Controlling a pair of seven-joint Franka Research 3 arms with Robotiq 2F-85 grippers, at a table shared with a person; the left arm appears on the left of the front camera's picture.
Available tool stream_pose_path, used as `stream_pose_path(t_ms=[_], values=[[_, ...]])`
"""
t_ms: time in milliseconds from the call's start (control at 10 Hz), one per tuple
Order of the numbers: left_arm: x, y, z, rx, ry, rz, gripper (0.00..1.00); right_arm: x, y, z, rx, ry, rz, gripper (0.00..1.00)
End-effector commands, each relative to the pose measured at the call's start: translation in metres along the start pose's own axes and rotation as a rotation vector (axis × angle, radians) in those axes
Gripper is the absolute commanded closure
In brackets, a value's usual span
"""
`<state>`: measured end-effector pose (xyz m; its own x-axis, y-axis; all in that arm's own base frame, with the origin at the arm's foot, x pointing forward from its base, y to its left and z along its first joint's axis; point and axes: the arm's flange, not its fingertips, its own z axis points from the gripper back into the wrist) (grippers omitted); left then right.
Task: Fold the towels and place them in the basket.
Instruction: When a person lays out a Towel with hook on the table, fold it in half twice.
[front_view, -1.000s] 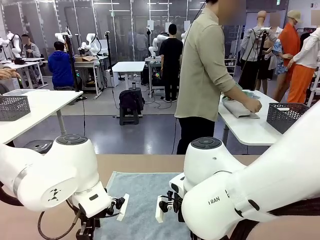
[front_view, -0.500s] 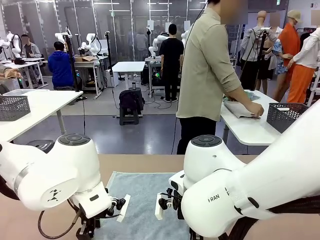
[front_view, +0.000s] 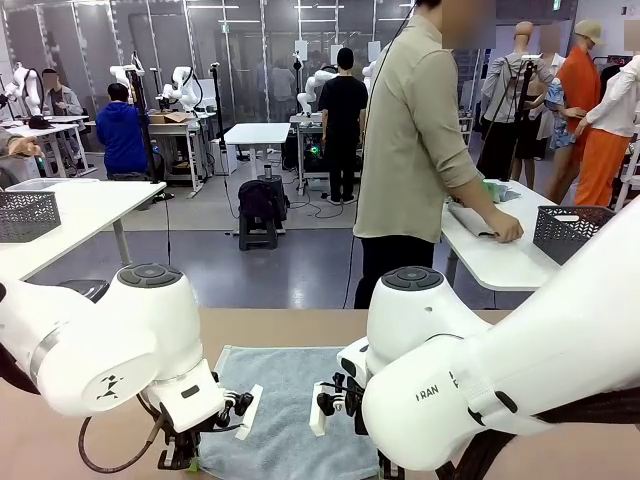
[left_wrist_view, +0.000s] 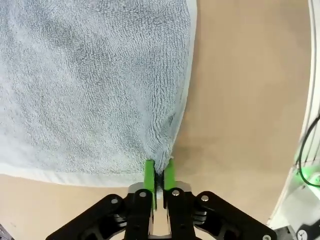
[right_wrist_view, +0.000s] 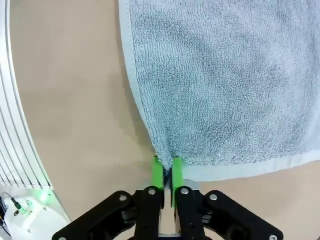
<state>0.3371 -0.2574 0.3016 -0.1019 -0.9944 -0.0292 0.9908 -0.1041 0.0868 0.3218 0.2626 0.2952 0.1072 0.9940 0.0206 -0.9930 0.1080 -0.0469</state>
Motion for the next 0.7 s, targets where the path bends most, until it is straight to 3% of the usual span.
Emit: stream_pose_path(t_ms=[0,400,500,600], values=[[-0.038,-0.060,-0.012,0.038,0.009,-0.008,1.00,-0.023,0.026,-0.014,0.016,0.026,0.015,1.00],[-0.037,-0.065,0.003,0.016,-0.041,-0.013,1.00,-0.025,0.024,-0.003,0.021,0.031,0.013,1.00],[0.001,0.000,0.002,0.006,-0.002,-0.005,1.00,0.001,0.000,0.000,0.007,0.008,0.005,1.00],[0.001,0.000,0.002,0.006,-0.002,-0.005,1.00,0.001,0.000,0.000,0.007,0.008,0.005,1.00]])
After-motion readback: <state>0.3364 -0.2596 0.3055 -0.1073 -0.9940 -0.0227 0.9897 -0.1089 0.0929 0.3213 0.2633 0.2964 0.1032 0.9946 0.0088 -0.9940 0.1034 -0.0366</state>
